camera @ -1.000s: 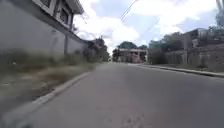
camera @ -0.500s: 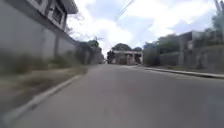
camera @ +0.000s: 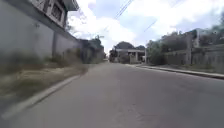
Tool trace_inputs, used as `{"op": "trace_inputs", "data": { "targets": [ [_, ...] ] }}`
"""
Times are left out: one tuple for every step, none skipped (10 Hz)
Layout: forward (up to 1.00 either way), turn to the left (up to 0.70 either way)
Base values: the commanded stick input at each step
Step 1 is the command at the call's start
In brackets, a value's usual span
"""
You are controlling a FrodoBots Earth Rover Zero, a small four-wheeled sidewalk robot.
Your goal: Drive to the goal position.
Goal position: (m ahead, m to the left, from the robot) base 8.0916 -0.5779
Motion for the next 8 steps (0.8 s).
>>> {"op": "trace_inputs", "data": {
  "targets": [
    [1.00, 0.00],
    [1.00, 0.00],
    [1.00, 0.00],
    [1.00, 0.00],
    [1.00, 0.00],
    [1.00, 0.00],
    [1.00, 0.00],
    [1.00, 0.00]
  ]
}}
